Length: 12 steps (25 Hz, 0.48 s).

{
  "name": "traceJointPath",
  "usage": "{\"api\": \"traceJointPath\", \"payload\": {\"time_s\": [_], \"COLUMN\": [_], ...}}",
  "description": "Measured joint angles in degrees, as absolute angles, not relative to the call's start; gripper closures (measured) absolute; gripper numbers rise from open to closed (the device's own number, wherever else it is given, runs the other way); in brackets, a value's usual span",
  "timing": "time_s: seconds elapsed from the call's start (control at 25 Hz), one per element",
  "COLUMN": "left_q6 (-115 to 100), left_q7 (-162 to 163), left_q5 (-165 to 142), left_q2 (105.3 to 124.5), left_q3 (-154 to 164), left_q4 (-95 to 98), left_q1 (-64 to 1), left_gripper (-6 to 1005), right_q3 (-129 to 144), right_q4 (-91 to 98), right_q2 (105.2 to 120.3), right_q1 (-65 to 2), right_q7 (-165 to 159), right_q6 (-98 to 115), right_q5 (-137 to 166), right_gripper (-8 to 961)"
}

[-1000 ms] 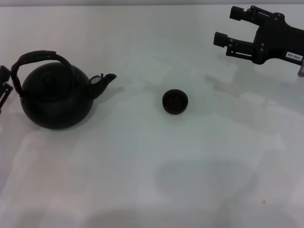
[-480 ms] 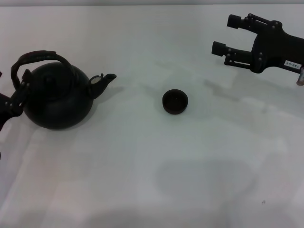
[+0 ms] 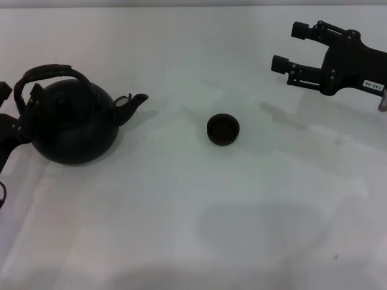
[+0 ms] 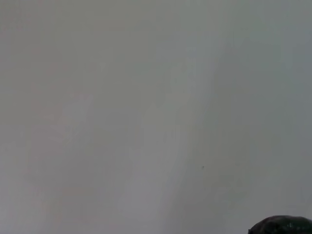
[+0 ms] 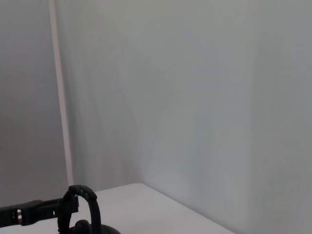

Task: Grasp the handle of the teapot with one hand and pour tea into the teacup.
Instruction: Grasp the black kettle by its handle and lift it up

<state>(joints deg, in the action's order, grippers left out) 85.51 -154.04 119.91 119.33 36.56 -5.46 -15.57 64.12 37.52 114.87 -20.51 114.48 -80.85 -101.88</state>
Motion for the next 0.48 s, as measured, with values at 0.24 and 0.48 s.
{"api": "traceJointPath", "payload": {"time_s": [0.24,0.48], "left_q6": [85.5,84.8], "left_q7": [-154.0,-152.2], "left_q5": [119.8,120.0], "left_q2": [119.36,119.33], "left_q3": [36.6,36.5], "left_q4": [-5.4,-5.4], "left_q1": [-16.0,-16.7], "left_gripper": [374,633], "right_q3": [64.1,64.1], "right_q4": [36.9,35.5], "right_q2": [114.87,114.93], "right_q1": [-20.6,-20.9], "right_q7": [115.1,115.6], "right_q6": [-80.7,-80.7], "right_q5": [-101.9,-102.0], "right_gripper": [113,113]}}
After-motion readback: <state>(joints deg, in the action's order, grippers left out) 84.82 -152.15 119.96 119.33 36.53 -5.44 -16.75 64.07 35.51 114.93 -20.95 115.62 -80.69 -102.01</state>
